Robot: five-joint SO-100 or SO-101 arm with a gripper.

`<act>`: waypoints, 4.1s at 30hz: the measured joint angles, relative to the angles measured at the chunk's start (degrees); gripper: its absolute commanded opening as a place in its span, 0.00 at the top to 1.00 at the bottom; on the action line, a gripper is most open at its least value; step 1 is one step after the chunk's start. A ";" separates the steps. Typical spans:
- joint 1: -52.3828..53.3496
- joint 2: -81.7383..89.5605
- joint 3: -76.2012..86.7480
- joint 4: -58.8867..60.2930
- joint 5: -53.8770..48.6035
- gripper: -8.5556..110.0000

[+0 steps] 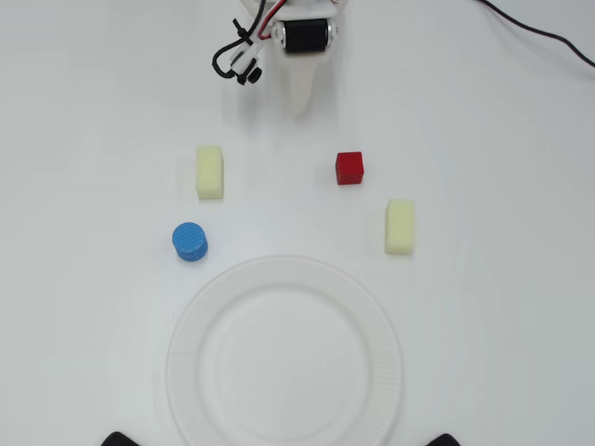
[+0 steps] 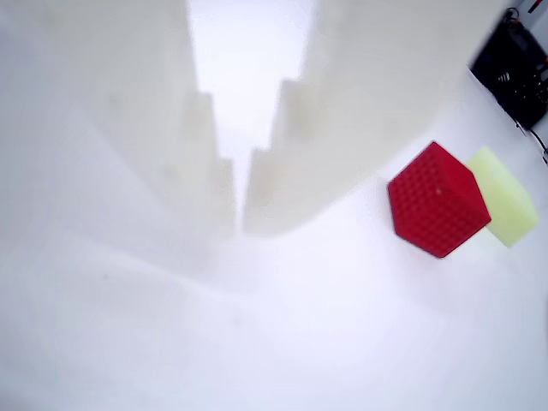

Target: Grasp a red block and put it in the dish.

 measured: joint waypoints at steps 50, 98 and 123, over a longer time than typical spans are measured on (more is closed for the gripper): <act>-6.33 -38.06 -29.18 -10.02 0.00 0.77; -13.27 -83.06 -49.04 -29.09 8.61 0.93; 3.52 -89.56 -66.01 -41.57 -1.49 0.93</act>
